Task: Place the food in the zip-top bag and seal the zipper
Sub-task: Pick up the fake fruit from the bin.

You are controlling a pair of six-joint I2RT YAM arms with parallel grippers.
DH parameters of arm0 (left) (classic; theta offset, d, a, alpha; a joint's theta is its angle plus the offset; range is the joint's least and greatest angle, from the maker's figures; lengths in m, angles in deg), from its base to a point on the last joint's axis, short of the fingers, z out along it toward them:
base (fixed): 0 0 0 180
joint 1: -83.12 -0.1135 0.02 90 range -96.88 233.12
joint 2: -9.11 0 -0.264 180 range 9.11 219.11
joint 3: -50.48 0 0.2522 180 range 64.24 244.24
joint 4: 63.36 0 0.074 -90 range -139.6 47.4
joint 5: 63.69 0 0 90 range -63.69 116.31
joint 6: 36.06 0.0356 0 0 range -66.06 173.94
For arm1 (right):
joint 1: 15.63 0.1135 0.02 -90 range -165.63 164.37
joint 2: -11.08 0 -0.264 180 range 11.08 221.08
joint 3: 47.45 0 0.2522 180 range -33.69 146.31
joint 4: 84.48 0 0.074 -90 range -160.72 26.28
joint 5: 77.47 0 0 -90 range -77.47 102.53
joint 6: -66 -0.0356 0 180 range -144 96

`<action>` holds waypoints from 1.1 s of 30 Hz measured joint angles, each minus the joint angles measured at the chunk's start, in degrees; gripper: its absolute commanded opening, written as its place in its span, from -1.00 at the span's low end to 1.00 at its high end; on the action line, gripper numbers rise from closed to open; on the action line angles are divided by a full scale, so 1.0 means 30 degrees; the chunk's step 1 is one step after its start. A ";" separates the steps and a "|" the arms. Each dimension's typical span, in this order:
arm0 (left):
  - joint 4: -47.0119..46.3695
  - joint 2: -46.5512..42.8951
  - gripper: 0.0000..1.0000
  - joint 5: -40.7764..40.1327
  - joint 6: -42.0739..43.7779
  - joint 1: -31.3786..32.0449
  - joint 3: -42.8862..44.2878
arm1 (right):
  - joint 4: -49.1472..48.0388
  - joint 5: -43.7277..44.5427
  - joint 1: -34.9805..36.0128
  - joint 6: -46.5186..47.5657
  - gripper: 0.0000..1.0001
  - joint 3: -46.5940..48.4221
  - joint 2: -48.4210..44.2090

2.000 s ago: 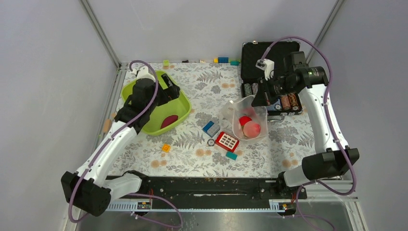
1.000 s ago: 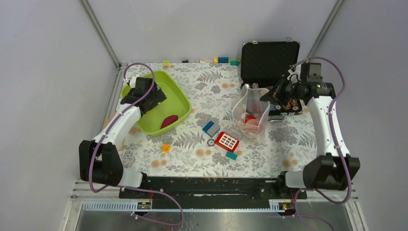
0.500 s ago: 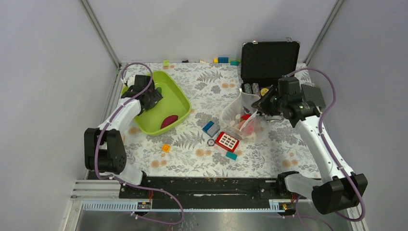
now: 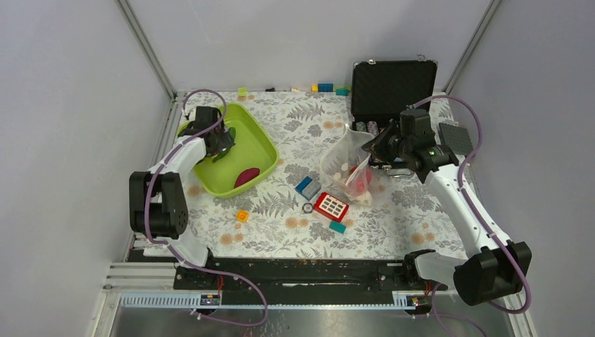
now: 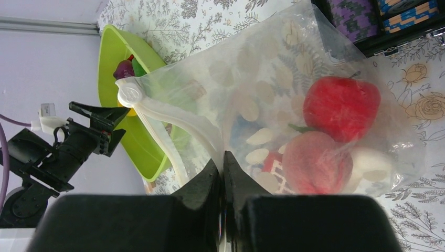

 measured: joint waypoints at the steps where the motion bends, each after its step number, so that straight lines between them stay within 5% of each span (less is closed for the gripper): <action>1: -0.0197 0.0277 0.98 0.0000 0.0335 -0.0109 0.0160 | -0.0080 -0.0073 0.0000 0.0036 -0.84 0.0000 0.0160; 15: -0.1472 0.4189 0.73 0.2718 0.0678 -0.3082 0.2339 | -0.0291 -0.0248 0.0000 0.0590 -0.82 0.0000 0.0568; 20: -0.1464 0.4685 0.42 0.3563 0.0663 -0.2951 0.2346 | -0.0306 -0.0182 0.0000 0.0627 -0.82 0.0000 0.0576; 27: -0.1574 0.4911 -0.35 0.4597 0.0554 -0.2929 0.2390 | -0.0656 -0.0189 0.0000 0.0648 -0.82 0.0000 0.0656; 33: -0.1435 0.4495 -0.50 0.6273 0.0525 -0.2929 0.2368 | -0.0780 -0.0197 0.0000 0.0896 -0.82 -0.0124 0.0663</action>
